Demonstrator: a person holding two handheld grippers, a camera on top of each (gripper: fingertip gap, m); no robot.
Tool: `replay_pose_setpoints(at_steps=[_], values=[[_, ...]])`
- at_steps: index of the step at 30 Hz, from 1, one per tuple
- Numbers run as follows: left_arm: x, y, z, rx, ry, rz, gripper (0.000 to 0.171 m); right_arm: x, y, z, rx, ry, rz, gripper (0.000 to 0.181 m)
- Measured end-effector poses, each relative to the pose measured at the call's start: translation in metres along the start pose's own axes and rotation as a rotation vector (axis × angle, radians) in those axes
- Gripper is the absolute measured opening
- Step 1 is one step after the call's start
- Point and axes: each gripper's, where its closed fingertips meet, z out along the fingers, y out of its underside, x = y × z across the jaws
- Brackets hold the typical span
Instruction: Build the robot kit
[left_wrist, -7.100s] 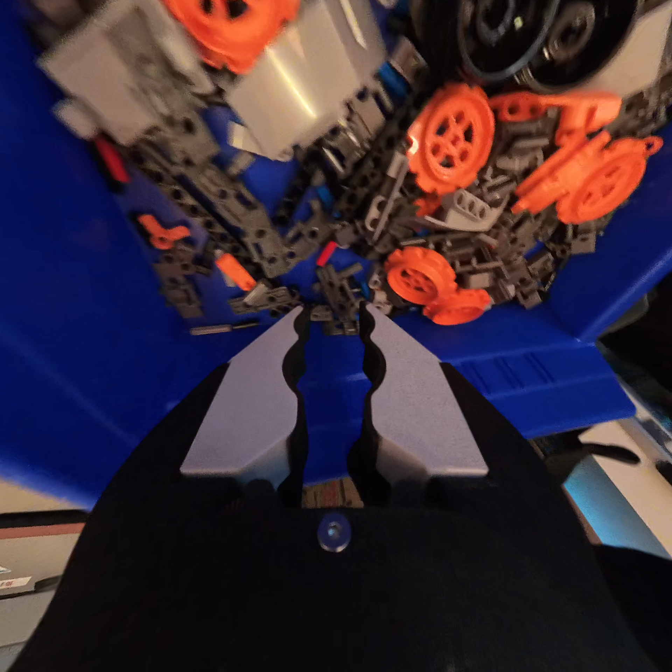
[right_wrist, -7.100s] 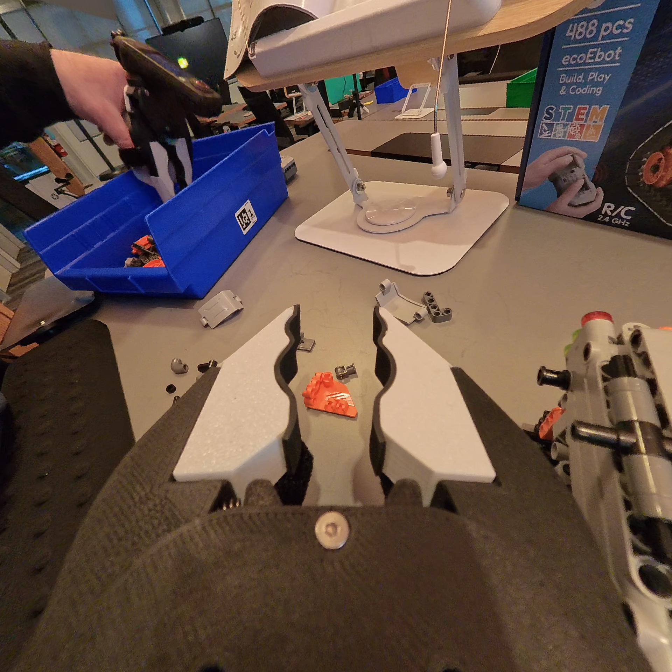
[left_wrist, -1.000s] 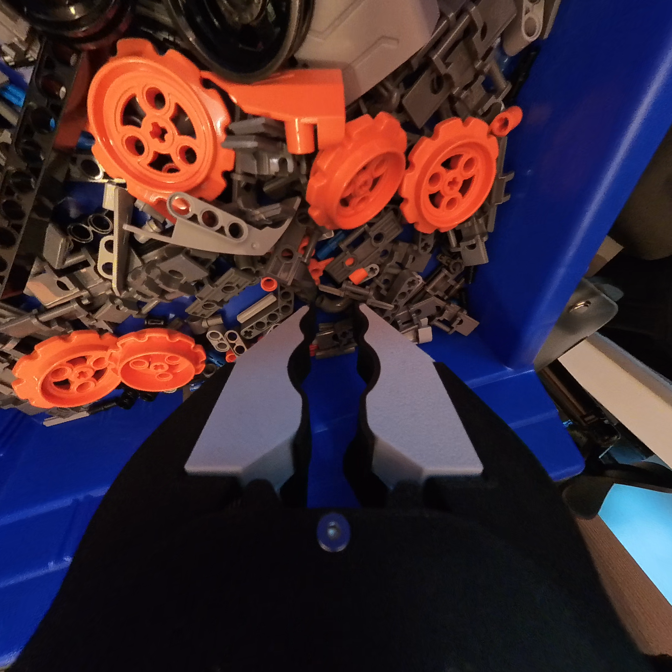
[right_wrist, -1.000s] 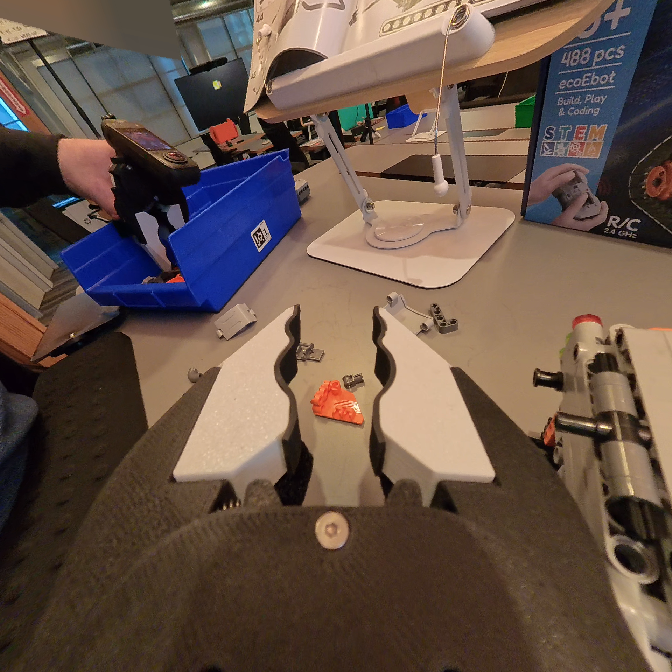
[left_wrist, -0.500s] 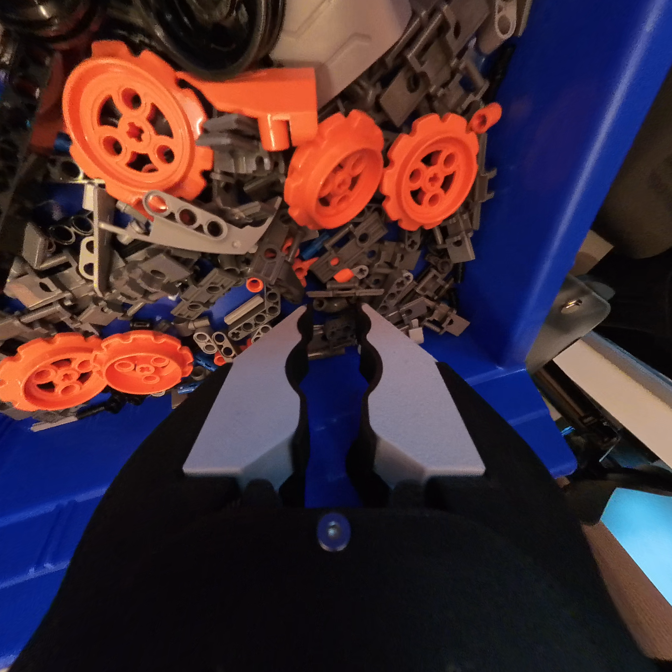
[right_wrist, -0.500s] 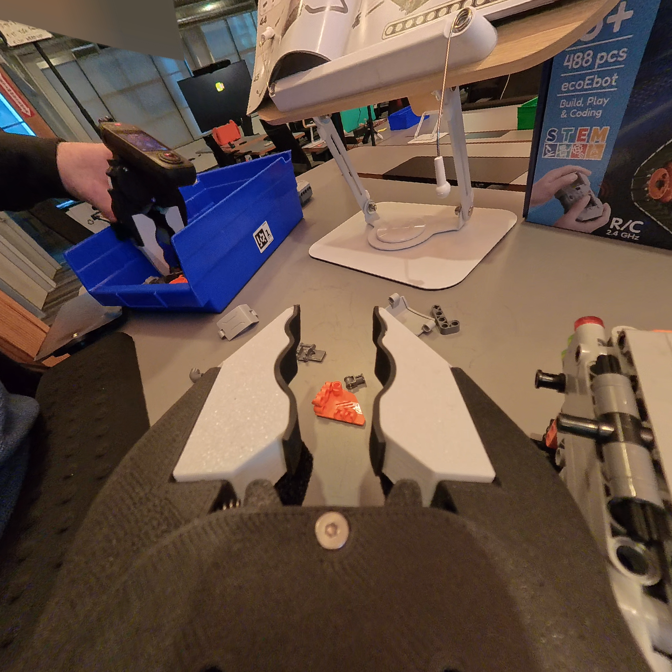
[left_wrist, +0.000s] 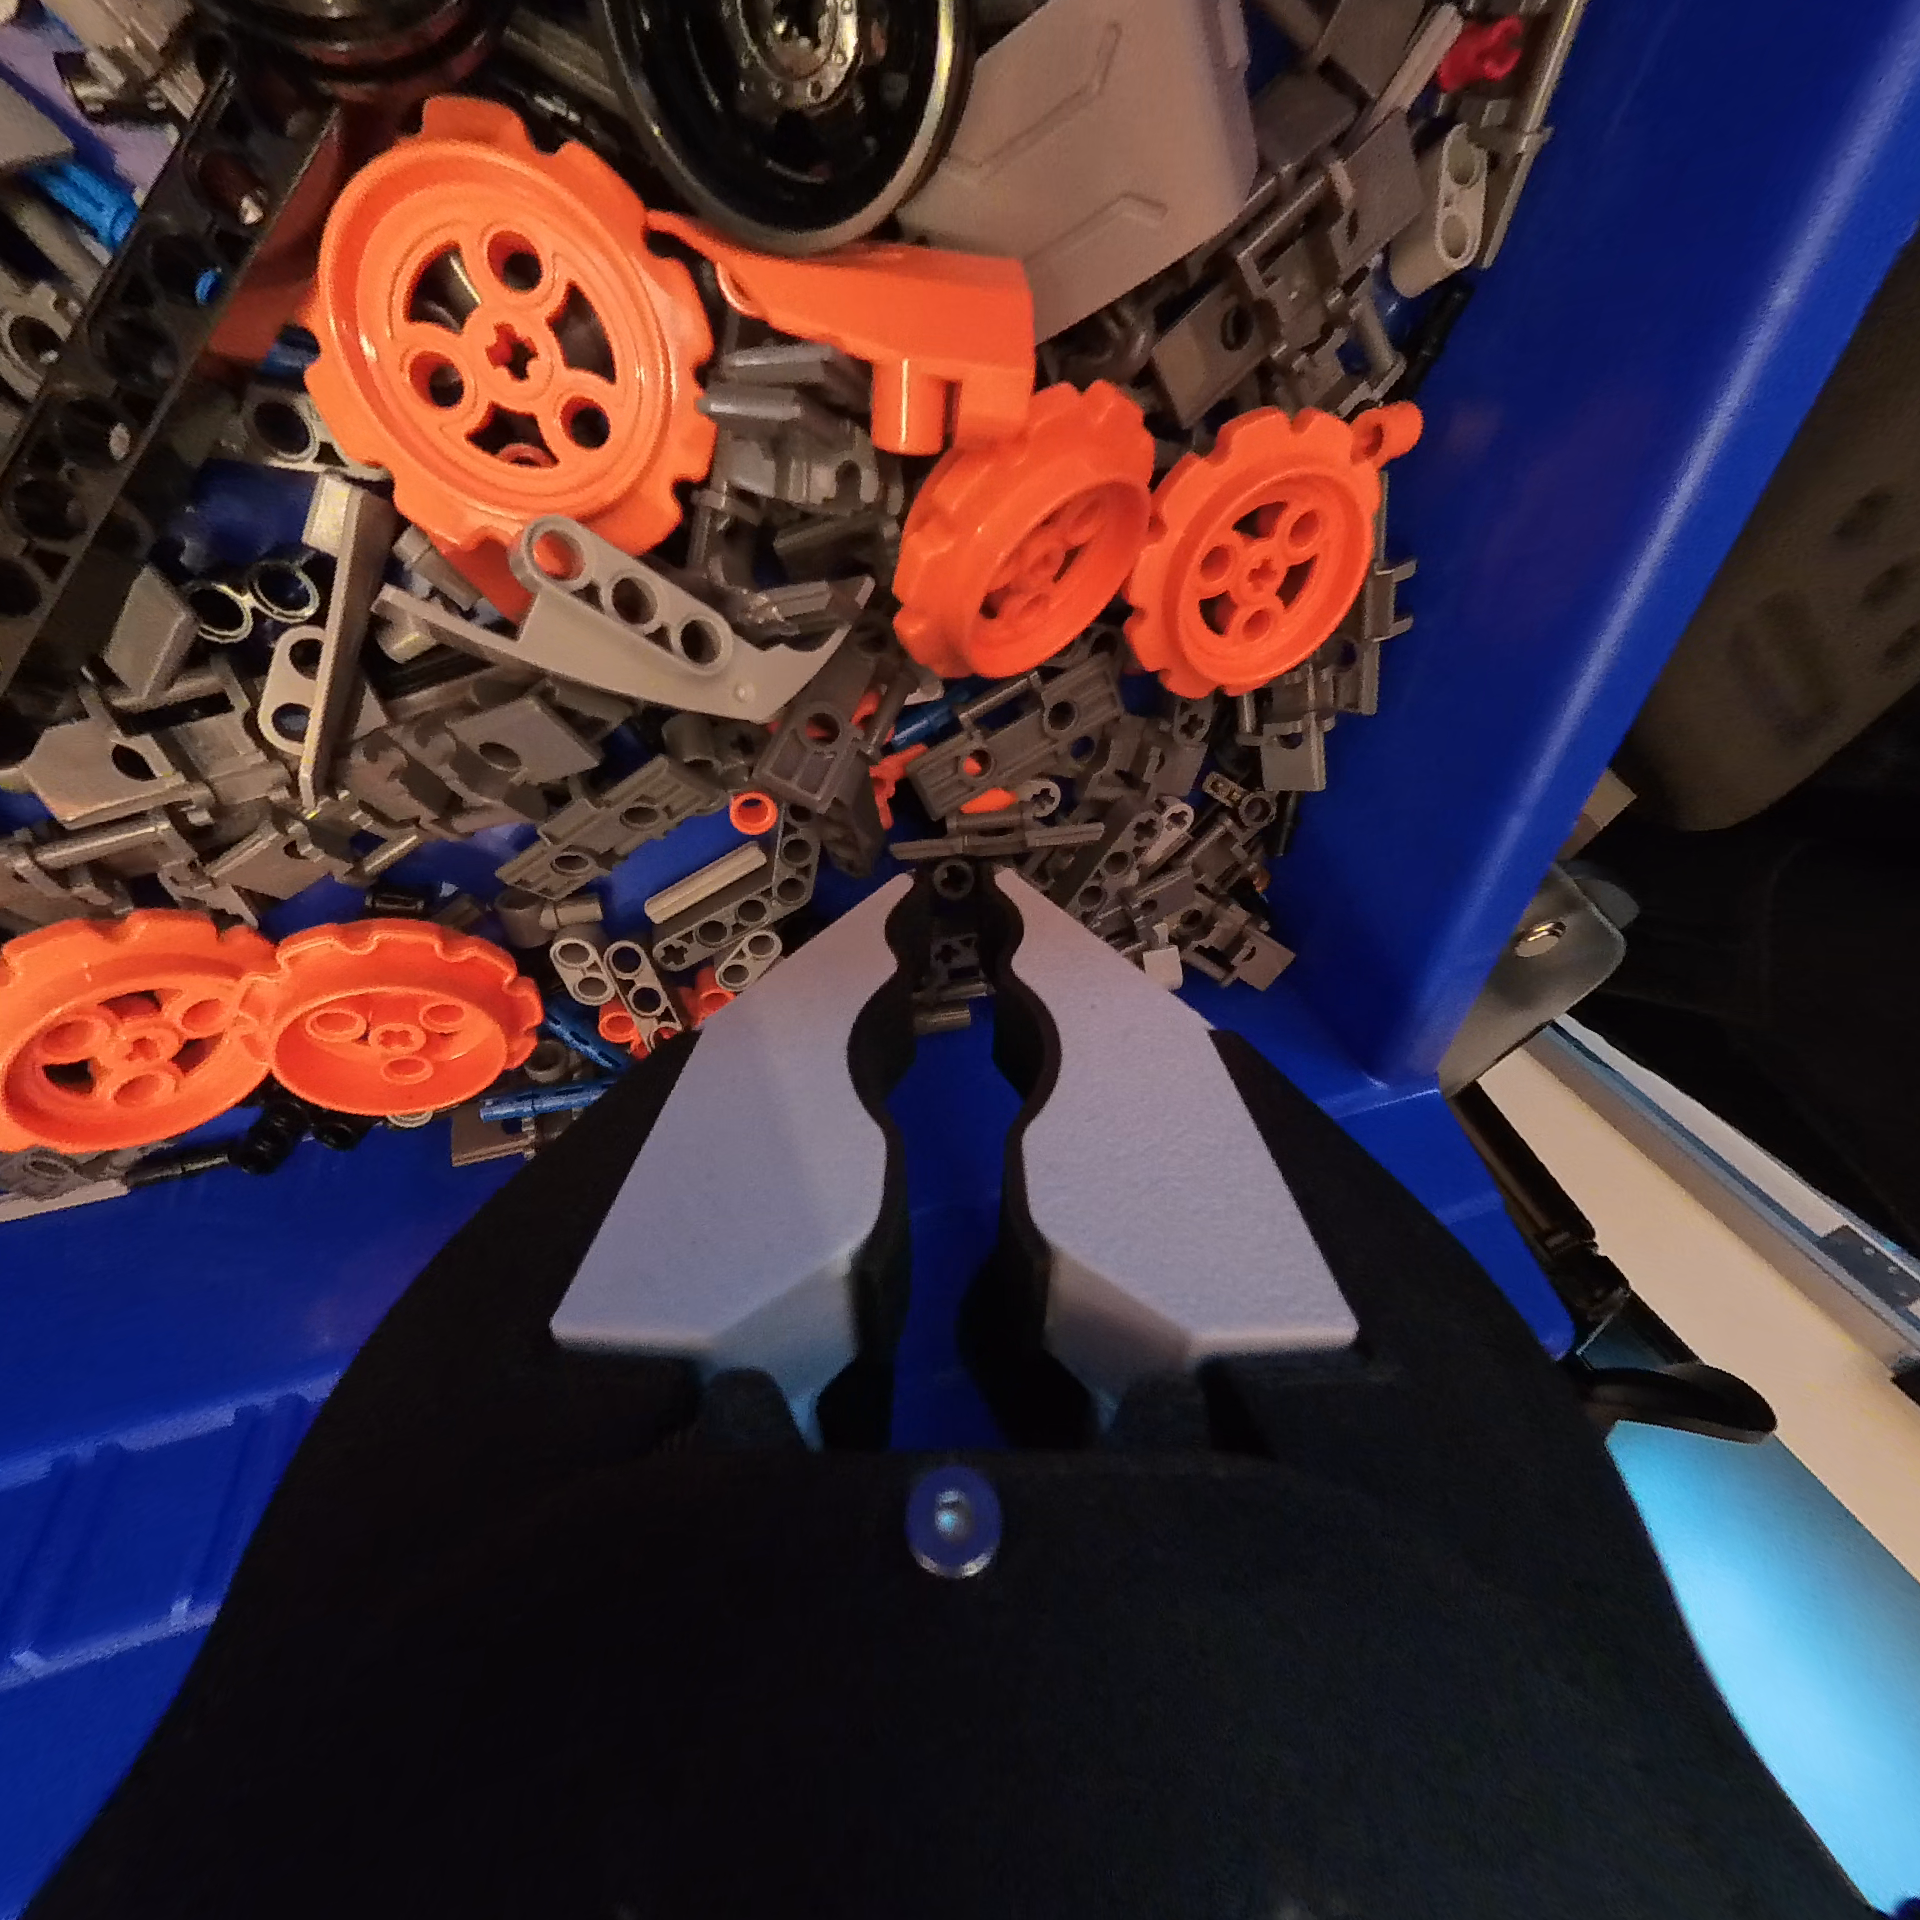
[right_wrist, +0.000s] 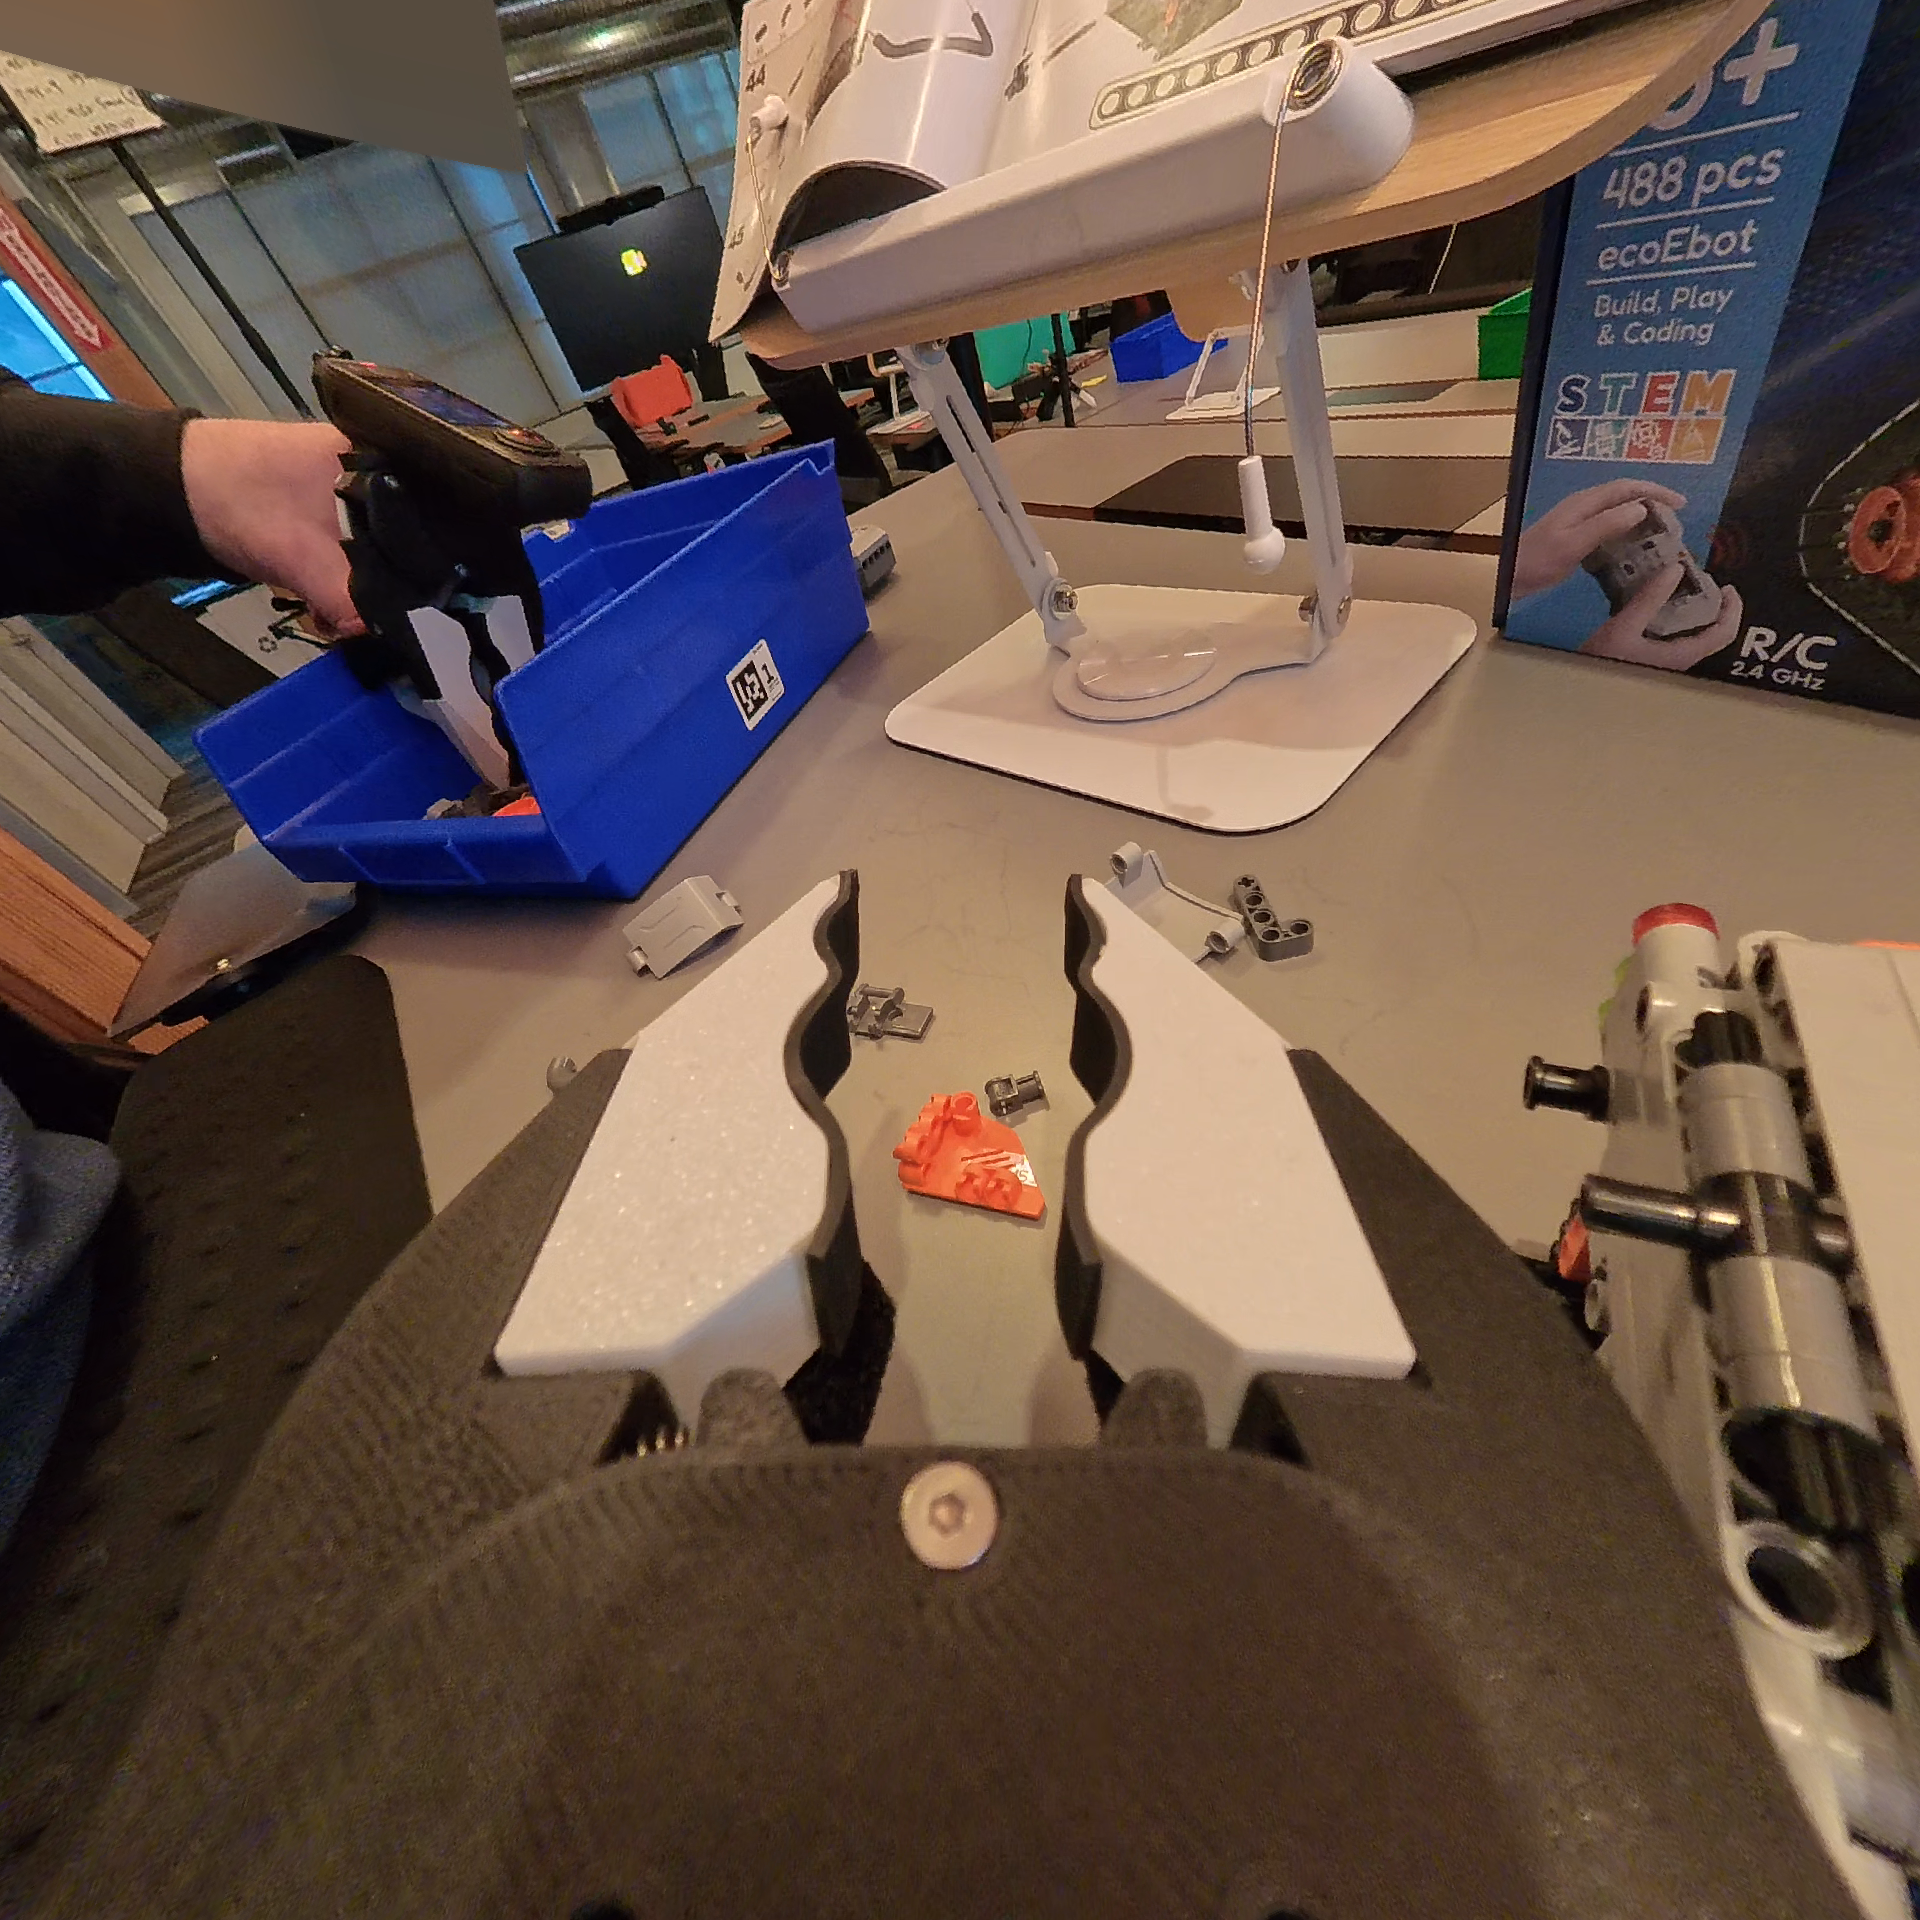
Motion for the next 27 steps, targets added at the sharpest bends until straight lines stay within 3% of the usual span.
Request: replay_pose_setpoints(at_steps=[9, 14, 17, 20, 24, 27], values=[[-0.001, -0.004, -0.013, 0.086, 0.000, -0.028, 0.005, 0.000, 0.000, 0.000, 0.001, -0.002, 0.003, 0.037], [-0.003, -0.011, -0.044, 0.159, -0.058, -0.038, 0.005, 0.000, 0.000, 0.000, 0.002, -0.006, 0.005, 0.037], [0.016, -0.041, -0.080, 0.288, -0.062, 0.004, 0.005, -0.001, 0.000, 0.001, 0.000, -0.008, 0.003, 0.037], [0.055, -0.089, -0.105, 0.422, -0.019, 0.097, 0.005, -0.001, 0.000, 0.001, 0.000, -0.009, 0.002, 0.037], [0.122, -0.142, -0.089, 0.413, 0.034, 0.246, 0.005, -0.001, -0.001, 0.000, 0.002, -0.009, 0.003, 0.037], [0.143, -0.163, -0.059, 0.314, -0.062, 0.331, 0.005, -0.002, -0.001, 0.000, 0.004, -0.011, 0.000, 0.037]])
